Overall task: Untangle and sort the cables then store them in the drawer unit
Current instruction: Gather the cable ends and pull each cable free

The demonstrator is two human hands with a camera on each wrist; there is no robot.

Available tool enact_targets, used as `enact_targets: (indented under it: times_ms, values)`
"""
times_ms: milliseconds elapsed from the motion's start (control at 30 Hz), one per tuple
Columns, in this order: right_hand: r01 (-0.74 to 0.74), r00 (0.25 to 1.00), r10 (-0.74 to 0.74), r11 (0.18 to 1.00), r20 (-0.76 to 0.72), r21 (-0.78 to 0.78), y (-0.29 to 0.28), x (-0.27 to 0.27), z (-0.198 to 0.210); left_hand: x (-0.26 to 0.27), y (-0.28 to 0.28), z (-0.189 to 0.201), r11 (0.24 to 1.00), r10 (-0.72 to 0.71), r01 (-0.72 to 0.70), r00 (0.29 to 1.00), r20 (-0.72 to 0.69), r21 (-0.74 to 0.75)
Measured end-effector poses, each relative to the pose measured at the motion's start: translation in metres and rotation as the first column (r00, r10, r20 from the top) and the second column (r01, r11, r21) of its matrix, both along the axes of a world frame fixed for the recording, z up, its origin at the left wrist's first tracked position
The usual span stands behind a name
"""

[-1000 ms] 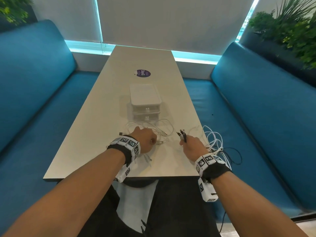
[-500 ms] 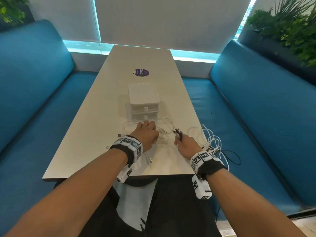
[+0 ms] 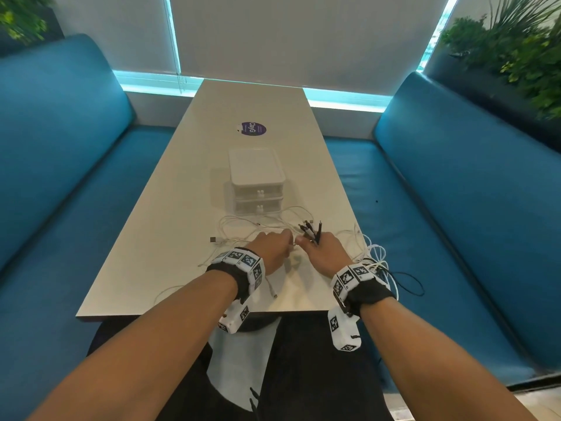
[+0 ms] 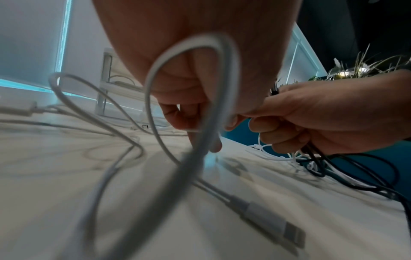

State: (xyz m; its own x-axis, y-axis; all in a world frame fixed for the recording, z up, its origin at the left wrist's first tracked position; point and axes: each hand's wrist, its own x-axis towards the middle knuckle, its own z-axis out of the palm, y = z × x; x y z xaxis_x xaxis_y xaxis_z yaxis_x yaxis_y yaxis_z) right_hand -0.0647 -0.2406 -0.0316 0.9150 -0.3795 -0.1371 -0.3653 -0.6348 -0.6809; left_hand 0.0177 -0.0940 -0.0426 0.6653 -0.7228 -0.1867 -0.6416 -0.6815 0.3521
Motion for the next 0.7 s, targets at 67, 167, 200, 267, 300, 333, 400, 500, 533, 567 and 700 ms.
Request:
enact_targets:
  times_ms: [67, 167, 200, 267, 300, 333, 400, 500, 533, 567, 700]
  values:
    - [0.013, 1.000, -0.013, 1.000, 0.010, -0.016, -0.001, 0.002, -0.001, -0.002, -0.001, -0.001, 0.999, 0.017, -0.019, 0.999, -0.052, -0.048]
    - [-0.004, 1.000, 0.005, 0.999, 0.024, -0.051, -0.002, 0.002, -0.001, -0.001, -0.001, 0.003, 0.998, -0.019, 0.014, 0.998, -0.063, -0.069]
    - [-0.010, 1.000, 0.011, 0.999, 0.021, -0.049, -0.001, 0.001, 0.001, -0.002, -0.001, 0.005, 0.996, -0.045, 0.041, 0.998, -0.049, -0.083]
    - [-0.018, 1.000, 0.019, 0.999, 0.011, -0.028, 0.001, 0.000, 0.004, -0.003, 0.001, 0.007, 0.983, -0.078, 0.072, 0.996, -0.031, -0.169]
    - [-0.020, 1.000, 0.020, 1.000, 0.006, -0.023, 0.002, 0.000, 0.005, -0.003, 0.001, 0.006, 0.974, -0.082, 0.072, 0.996, -0.037, -0.214]
    - [-0.027, 1.000, 0.027, 0.999, -0.003, -0.038, 0.002, 0.001, 0.005, -0.003, 0.002, 0.005, 0.972, -0.079, 0.067, 0.996, -0.043, -0.227]
    - [-0.060, 0.998, 0.056, 0.992, -0.036, -0.112, 0.001, 0.003, 0.003, -0.003, 0.003, 0.004, 0.982, -0.066, 0.059, 0.997, -0.033, -0.177]
    - [-0.056, 0.995, 0.034, 0.970, -0.096, -0.236, -0.004, 0.005, -0.001, -0.001, 0.006, 0.001, 0.983, -0.038, 0.036, 0.999, -0.010, -0.178]
    - [-0.052, 0.994, 0.023, 0.961, -0.109, -0.272, -0.004, 0.005, -0.002, -0.001, 0.007, 0.000, 0.978, -0.038, 0.035, 0.999, -0.012, -0.204]
    - [-0.049, 0.993, 0.014, 0.953, -0.119, -0.300, -0.004, 0.005, -0.002, -0.001, 0.007, -0.002, 0.973, -0.046, 0.044, 0.999, -0.002, -0.228]
    - [-0.030, 0.990, -0.023, 0.932, -0.141, -0.360, -0.009, 0.006, 0.000, -0.002, 0.009, -0.004, 0.960, -0.066, 0.087, 0.994, 0.088, -0.266]
